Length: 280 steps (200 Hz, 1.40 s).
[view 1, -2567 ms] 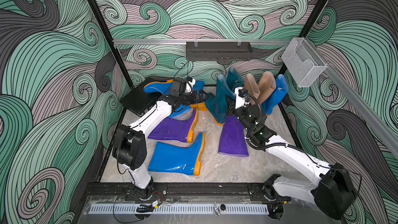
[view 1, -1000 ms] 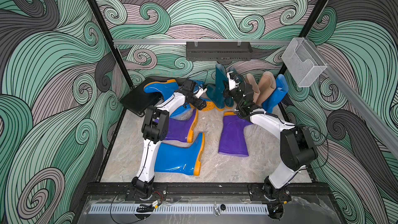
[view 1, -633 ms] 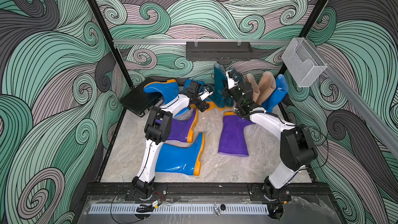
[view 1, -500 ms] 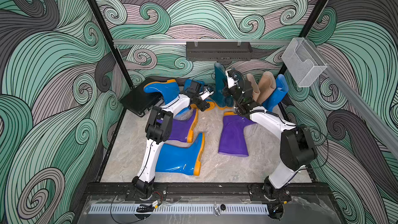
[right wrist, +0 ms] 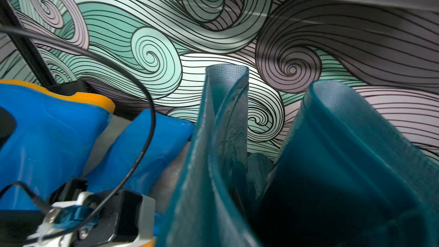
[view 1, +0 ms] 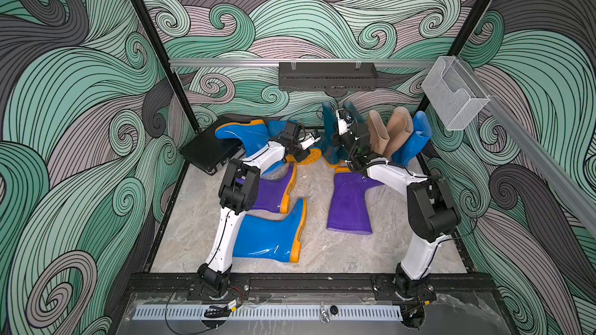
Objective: Match and arrange rain boots in pairs
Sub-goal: Adjust the rain boot at the center of the board.
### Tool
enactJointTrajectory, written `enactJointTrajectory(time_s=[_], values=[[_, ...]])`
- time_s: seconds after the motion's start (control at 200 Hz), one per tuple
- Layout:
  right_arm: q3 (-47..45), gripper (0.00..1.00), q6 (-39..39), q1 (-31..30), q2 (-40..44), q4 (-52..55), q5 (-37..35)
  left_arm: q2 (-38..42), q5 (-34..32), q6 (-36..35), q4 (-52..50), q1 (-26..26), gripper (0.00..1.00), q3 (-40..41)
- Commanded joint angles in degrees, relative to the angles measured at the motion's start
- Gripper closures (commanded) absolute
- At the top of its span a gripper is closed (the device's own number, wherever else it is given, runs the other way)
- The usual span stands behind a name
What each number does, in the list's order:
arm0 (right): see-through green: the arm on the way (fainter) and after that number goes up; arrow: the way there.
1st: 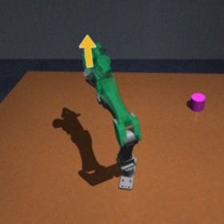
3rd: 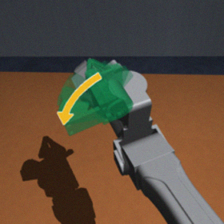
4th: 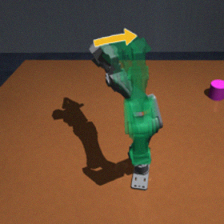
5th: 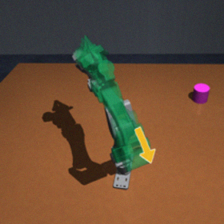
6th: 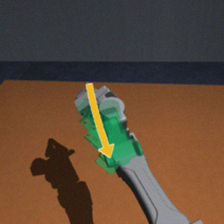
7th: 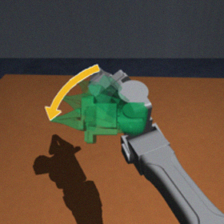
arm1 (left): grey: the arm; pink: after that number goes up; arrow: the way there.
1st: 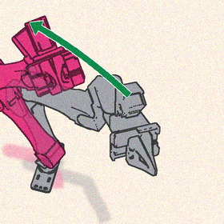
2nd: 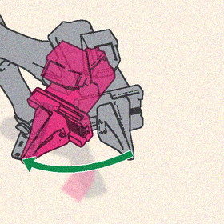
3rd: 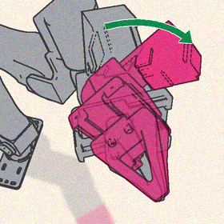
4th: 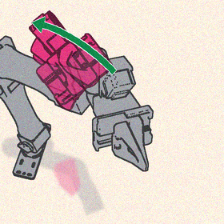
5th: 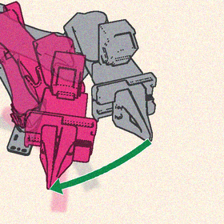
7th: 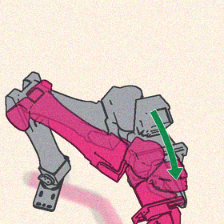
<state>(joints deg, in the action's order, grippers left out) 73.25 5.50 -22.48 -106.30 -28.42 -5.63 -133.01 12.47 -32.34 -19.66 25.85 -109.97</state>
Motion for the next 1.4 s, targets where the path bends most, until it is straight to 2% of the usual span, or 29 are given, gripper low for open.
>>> enactJointTrajectory(time_s=[0.0, 0.155, 0.335, 0.37, 0.42, 0.485, 0.575, 0.595, 0.66, 0.771, 1.001, 1.196, 1.296, 1.396], values=[[2.13, 1.0, -0.53, -1.02, -1.0, -8.65, -5.0, 0.31, -4.94, 0.5, -7.41, -0.75, 0.83, 2.21], [1.15, 1.0, -0.45, -1.38, -3.83, -13.62, -7.77, 1.12, -6.3, 0.15, -9.04, -1.3, 0.84, 3.36], [-0.59, 1.0, 0.28, -1.68, -5.06, -15.5, -10.21, 2.81, -6.76, 3.12, -8.61, -2.26, 0.84, 4.84], [-0.87, 1.0, 0.35, -1.81, -4.88, -15.25, -10.7, 3.29, -6.68, 3.53, -8.42, -2.45, 0.81, 5.16], [-1.67, 1.0, 0.15, -1.78, -4.41, -15.52, -11.35, 3.87, -6.13, 3.92, -8.46, -2.57, 0.73, 5.52], [-2.51, 0.82, -0.07, -1.87, -3.31, -15.28, -10.74, 4.97, -5.16, 4.25, -9.07, -2.59, 0.62, 5.54], [-2.89, 0.5, -0.2, -2.04, -1.23, -13.59, -10.29, 7.44, -2.62, 5.5, -8.51, -2.63, 0.49, 6.36], [-2.81, 0.49, -0.29, -2.1, -0.71, -12.87, -10.26, 8.03, -2.04, 5.53, -8.28, -2.61, 0.47, 6.63], [-2.37, 0.32, -1.43, -2.04, 1.78, -9.33, -10.99, 9.99, -0.26, 6.64, -7.25, -2.6, 0.43, 7.5], [-1.54, 0.2, -3.15, -2.05, 6.26, -3.15, -11.56, 13.55, 1.15, 9.87, -5.37, -2.6, 0.35, 9.03], [-1.7, 0.17, -8.08, -1.95, 17.72, 8.56, -7.04, 19.95, 4.56, 15.95, -4.89, -2.6, 0.3, 11.07], [-1.85, 0.16, -13.45, -1.49, 29.11, 32.98, -4.54, 26.75, 5.95, 22.04, -5.46, -2.55, 0.28, 15.73], [-5.48, 0.16, -18.96, -0.55, 35.48, 44.48, -4.78, 31.29, 6.23, 23.19, -4.86, -2.46, 0.28, 20.13], [-12.92, 0.16, -25.74, 0.88, 41.69, 52.37, -1.66, 35.65, 7.12, 23.5, -4.4, -2.3, 0.27, 24.67]])
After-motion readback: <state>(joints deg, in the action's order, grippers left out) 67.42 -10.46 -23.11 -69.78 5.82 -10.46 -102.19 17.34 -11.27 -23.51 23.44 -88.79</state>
